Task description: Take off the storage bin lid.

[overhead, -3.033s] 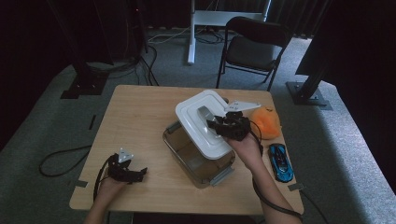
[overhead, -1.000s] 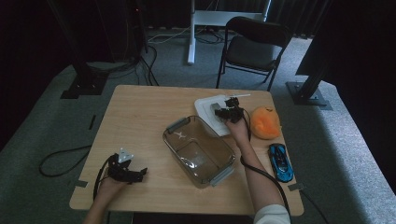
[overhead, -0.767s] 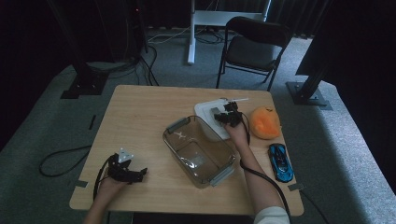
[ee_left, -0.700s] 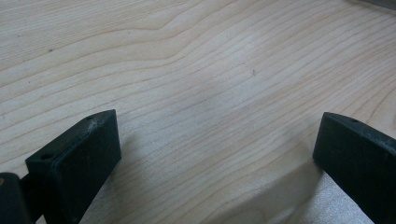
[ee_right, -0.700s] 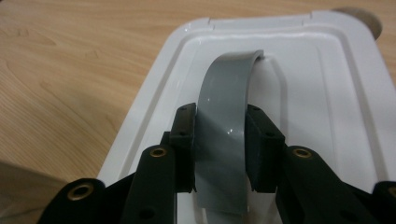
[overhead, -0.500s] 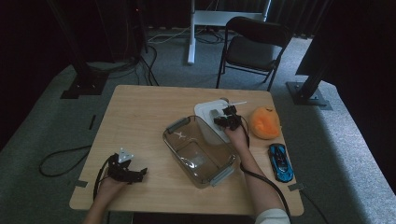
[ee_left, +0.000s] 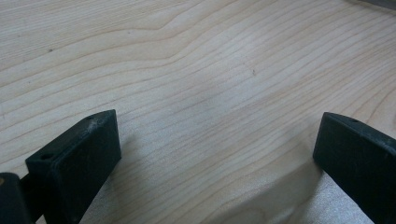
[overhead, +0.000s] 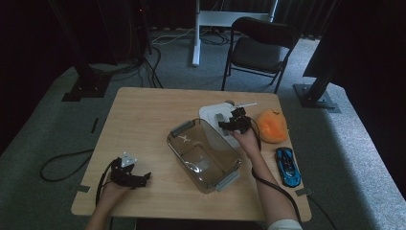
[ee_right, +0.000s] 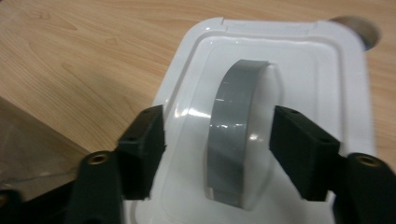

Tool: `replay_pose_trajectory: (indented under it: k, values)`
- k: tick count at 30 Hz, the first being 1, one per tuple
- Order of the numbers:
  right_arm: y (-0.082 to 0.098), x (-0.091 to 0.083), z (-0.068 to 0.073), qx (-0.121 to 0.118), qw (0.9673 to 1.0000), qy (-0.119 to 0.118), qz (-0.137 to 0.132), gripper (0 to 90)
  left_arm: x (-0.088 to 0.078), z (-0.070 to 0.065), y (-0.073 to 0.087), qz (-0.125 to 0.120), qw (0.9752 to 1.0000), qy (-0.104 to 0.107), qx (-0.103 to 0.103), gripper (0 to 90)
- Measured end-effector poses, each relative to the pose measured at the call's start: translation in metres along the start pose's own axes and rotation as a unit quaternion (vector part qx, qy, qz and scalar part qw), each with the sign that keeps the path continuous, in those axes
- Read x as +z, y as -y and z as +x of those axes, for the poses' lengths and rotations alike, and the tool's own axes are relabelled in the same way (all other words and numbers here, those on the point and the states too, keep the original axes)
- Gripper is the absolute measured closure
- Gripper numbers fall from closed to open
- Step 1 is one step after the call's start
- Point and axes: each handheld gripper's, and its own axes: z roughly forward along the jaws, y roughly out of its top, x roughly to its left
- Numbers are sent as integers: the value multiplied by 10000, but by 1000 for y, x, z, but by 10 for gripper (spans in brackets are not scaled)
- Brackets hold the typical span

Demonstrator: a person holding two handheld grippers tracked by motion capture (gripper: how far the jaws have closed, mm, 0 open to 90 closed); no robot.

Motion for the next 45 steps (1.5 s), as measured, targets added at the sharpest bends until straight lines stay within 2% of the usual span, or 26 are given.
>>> replay_pose_trajectory:
  k: [3,7,12,16,18,21,23,26,30,37,40,45]
  values:
    - [-2,-10,1,-23,10000,15,-32,286,0,0,0,-1,10000,-4,-6,12]
    - [-4,-25,-3,52,9999,53,-149,233,0,0,0,-3,10000,-8,-16,12]
    - [-5,-45,-11,184,9991,155,-363,208,0,0,0,-2,10000,-14,-22,12]
    - [-3,-56,-16,183,9991,151,-357,202,0,-1,0,-4,10000,-19,-29,12]
    - [-2,-61,-19,162,9990,223,-346,192,0,-1,0,-5,10000,-19,-31,12]
    - [1,-68,-25,181,9986,343,-351,144,0,-1,0,-4,10000,-22,-35,12]
    - [3,-72,-29,217,9985,306,-400,126,0,-1,0,-2,10000,-23,-38,12]
    - [6,-82,-36,339,9975,367,-495,133,0,-1,0,-1,10000,-26,-38,12]
    - [8,-91,-44,359,9967,538,-489,139,0,-1,0,-1,10000,-24,-41,12]
    - [12,-109,-63,601,9936,759,-584,142,0,-1,0,-1,10000,-25,-38,12]
    - [16,-117,-74,684,9911,984,-572,149,0,-1,0,-1,10000,-25,-37,12]
    - [24,-123,-89,869,9876,1186,-553,176,0,-1,0,-2,10000,-25,-37,12]
